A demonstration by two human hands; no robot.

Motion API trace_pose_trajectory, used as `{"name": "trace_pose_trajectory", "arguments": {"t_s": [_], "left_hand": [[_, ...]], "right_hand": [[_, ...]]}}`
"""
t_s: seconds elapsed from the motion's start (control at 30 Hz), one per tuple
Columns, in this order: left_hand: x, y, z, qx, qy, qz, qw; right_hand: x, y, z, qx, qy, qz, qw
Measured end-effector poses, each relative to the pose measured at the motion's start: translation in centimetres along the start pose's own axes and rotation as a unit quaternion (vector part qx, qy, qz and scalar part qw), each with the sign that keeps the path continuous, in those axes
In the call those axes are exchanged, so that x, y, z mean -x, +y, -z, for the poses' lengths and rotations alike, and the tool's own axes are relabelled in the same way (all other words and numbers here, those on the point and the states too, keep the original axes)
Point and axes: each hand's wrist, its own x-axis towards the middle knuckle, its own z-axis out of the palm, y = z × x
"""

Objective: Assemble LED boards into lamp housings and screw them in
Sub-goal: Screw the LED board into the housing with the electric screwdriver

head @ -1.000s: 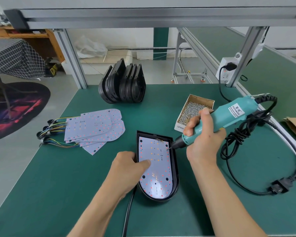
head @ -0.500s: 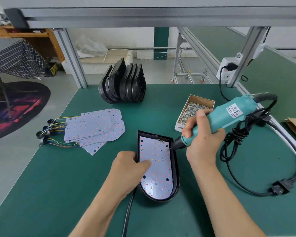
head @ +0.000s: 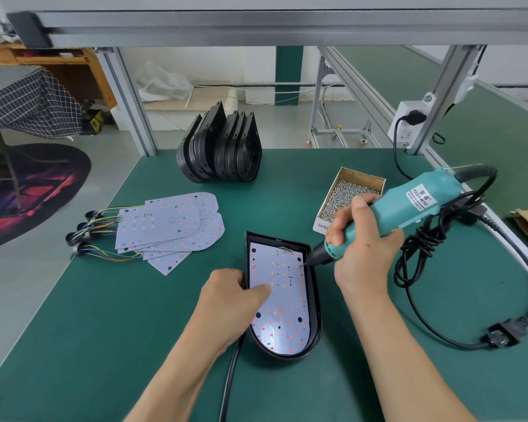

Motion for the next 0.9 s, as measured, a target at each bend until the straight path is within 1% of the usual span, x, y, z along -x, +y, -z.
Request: {"name": "trace_pose_trajectory", "arguments": {"t_s": [0.23,0.57,0.7,0.9], "left_hand": [[-0.13,-0.24,-0.08,-0.003,0.001,0.000,1.000],[-0.05,-0.08,0.06,0.008,-0.013,0.018,1.000],[-0.02,-0.30,0.10,-0.005,-0.007,0.015,1.000],[0.00,-0.03,0.11,0.000,-0.013,0.022,1.000]], "right_hand": [[-0.03,-0.10,0.08,-0.011,0.007,-0.016,1.000],[-0.01,-0.31,0.07,-0.024,-0.011,-0.022,0.999],[-0.02,-0.38,0.08,-0.019,-0.020,-0.023,0.999],[-0.06,-0.36,-0.02,-0.029,-0.018,-0.024,0.999]]}}
